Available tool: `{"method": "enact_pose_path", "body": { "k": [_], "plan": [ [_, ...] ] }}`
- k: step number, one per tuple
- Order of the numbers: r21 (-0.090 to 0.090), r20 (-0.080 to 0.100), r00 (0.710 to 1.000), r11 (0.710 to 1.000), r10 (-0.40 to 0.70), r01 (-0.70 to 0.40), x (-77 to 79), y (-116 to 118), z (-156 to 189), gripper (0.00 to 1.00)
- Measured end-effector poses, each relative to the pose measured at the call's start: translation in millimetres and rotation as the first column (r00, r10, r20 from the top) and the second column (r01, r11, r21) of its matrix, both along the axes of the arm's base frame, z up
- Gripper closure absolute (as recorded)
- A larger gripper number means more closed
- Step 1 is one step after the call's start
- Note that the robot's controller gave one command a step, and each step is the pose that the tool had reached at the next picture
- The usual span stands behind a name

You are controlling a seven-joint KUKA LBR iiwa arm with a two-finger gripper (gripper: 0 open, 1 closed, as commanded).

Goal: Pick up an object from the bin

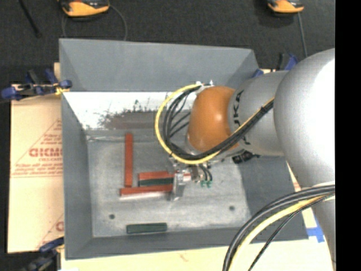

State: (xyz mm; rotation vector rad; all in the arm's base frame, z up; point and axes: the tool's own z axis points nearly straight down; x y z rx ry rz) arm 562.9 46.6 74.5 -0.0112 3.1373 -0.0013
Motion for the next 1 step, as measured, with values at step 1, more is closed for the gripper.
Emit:
{"method": "enact_pose_path", "body": {
  "k": [1],
  "plan": [
    [0.003, 0.008, 1.000, 1.000, 0.007, -0.007, 10.2, 4.0, 149.4, 1.00]
  ]
}}
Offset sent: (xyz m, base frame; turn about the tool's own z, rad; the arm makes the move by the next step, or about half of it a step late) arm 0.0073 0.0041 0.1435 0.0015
